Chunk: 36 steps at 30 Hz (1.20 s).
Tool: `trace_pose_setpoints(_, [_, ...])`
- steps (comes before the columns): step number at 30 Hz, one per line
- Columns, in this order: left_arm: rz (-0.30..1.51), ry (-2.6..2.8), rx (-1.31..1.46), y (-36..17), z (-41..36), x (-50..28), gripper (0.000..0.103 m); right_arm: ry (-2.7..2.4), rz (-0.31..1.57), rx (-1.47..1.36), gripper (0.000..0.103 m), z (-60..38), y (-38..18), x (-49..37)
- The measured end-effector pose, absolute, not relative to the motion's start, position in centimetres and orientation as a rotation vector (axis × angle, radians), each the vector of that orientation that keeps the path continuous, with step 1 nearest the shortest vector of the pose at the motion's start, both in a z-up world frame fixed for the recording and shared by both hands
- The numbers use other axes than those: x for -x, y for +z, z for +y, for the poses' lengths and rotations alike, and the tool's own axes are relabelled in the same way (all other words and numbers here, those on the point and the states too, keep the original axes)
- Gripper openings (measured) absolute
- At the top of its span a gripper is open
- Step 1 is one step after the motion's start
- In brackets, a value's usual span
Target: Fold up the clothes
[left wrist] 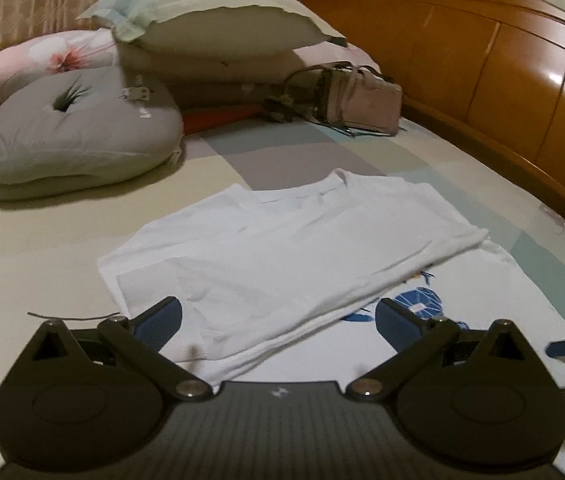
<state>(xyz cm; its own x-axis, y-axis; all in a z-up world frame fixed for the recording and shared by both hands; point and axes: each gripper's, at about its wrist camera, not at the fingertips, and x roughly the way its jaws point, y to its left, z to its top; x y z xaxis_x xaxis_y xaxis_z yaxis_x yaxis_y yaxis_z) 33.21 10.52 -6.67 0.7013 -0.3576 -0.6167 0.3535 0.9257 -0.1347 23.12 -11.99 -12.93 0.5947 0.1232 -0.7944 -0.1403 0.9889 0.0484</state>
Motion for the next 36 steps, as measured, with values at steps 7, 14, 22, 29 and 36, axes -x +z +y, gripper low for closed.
trace_pose_setpoints(7, [0.661, -0.522, -0.075, -5.7, 8.0, -31.0, 0.102, 0.187, 0.890, 0.121, 0.101, -10.4, -11.4, -20.8])
trace_pose_setpoints(14, [0.634, -0.521, -0.082, -5.1, 7.8, -30.3, 0.102, 0.331, 0.777, 0.221, 0.101, -5.3, -10.0, -26.5])
trace_pose_setpoints(22, [0.650, -0.509, -0.051, -5.3, 8.4, -30.9, 0.102, 0.315, 0.839, 0.145, 0.103, -6.9, -12.9, -25.7])
trace_pose_setpoints(29, [0.635, -0.509, -0.068, -5.0, 8.0, -30.5, 0.102, 0.324, 0.860, 0.157, 0.103, -7.8, -12.9, -16.9])
trace_pose_setpoints(36, [0.612, -0.527, -0.102, -4.6, 7.2, -29.8, 0.102, 0.386, 0.828, 0.140, 0.103, -5.9, -10.7, -16.0])
